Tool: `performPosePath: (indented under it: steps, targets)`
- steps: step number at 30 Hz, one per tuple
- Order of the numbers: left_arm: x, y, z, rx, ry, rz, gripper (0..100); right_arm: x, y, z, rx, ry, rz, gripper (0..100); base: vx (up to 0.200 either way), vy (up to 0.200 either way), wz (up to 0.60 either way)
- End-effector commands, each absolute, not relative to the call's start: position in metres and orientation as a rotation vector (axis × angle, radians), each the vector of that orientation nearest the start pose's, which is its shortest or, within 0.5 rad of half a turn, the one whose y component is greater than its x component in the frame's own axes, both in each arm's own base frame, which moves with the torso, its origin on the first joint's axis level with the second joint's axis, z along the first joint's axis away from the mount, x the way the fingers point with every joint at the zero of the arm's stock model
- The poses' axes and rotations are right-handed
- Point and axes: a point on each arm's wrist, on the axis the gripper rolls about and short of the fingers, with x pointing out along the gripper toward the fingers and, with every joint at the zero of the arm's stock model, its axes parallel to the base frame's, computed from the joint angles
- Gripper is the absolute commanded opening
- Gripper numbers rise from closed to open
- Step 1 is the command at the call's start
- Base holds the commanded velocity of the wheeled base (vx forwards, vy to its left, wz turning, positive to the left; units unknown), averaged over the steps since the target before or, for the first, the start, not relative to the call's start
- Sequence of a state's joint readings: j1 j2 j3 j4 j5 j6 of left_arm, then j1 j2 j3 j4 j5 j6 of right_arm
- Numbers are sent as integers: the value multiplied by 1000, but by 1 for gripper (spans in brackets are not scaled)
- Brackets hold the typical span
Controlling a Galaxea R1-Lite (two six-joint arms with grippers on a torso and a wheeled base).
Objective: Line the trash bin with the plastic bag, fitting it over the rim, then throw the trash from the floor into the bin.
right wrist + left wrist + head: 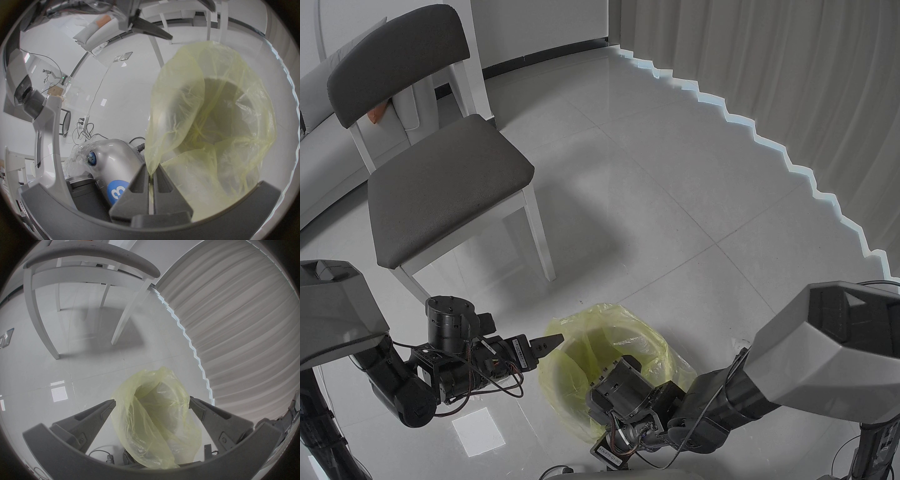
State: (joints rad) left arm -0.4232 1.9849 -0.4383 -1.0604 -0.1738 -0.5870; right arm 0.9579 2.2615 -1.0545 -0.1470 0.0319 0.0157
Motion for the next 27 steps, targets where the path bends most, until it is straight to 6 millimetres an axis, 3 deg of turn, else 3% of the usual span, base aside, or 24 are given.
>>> performPosePath:
  steps: [1, 3, 4, 6, 10, 20, 22, 23, 25, 27]
  targets:
    - [264, -123, 53, -497, 645, -424, 100, 220, 306, -5, -479, 1007, 871, 0, 0, 0, 0]
    - [266, -124, 54, -498, 642, -425, 100, 223, 309, 0, -463, 983, 874, 0, 0, 0, 0]
    - [266, -124, 53, -499, 643, -425, 100, 222, 312, 3, -460, 975, 879, 100, 0, 0, 0]
    - [267, -125, 54, -500, 640, -427, 100, 220, 312, 5, -462, 974, 883, 100, 0, 0, 0]
    - [268, -126, 52, -498, 643, -428, 100, 210, 312, 27, -452, 934, 909, 100, 0, 0, 0]
    - [277, -129, 34, -415, 663, -435, 100, 199, 292, 71, -423, 836, 893, 100, 0, 0, 0]
    - [285, -132, 26, -371, 647, -444, 100, 221, 279, 86, -376, 795, 817, 100, 0, 0, 0]
    - [286, -132, 25, -367, 645, -443, 100, 225, 277, 88, -369, 790, 806, 100, 0, 0, 0]
    - [295, -134, 16, -302, 636, -440, 100, 255, 256, 92, -330, 793, 716, 100, 0, 0, 0]
    - [298, -134, 8, -249, 641, -450, 100, 272, 241, 90, -309, 809, 657, 100, 0, 0, 0]
